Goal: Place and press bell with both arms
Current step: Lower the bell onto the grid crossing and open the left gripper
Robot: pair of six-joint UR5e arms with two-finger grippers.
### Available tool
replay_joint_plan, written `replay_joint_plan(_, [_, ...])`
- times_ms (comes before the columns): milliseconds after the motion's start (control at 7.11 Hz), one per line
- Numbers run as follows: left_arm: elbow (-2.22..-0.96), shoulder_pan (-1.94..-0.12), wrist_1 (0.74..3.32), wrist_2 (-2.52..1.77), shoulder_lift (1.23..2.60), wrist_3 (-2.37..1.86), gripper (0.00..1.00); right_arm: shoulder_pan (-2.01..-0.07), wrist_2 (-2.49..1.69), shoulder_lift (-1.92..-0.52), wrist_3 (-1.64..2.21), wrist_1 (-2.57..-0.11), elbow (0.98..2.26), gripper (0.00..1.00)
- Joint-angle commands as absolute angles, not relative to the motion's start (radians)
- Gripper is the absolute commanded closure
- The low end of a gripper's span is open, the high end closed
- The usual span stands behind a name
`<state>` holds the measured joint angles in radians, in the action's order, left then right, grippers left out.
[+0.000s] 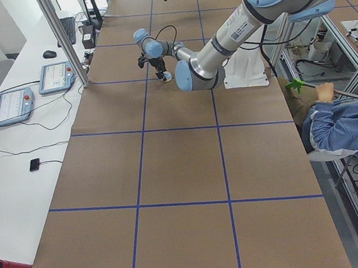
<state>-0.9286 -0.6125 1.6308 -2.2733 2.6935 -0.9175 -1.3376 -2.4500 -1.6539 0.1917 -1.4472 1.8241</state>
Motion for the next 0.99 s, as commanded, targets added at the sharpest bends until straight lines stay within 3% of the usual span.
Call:
replay_joint_plan(0, [-0.930,-0.609,1.641,-2.266,2.692,-0.923,0.12,-1.338,-2.450,-1.654,0.192,-1.448,1.824,0.01])
replay_joint_plan(422, [-0.969,-0.645,1.622,-2.253,2.692,-0.946,0.09,-1.304,-2.439,-1.591,0.295,-1.448,1.824,0.01])
replay_joint_plan(704, [-1.145,-0.676,1.531,-2.256,2.631,-0.945,0.09,-1.183,-2.413,-1.440,0.584,-1.448,1.825,0.02])
replay_joint_plan(844, [-1.287,-0.699,1.501,-2.260,2.529,-0.942,0.09,-1.089,-2.334,-1.346,0.748,-1.448,1.835,0.03])
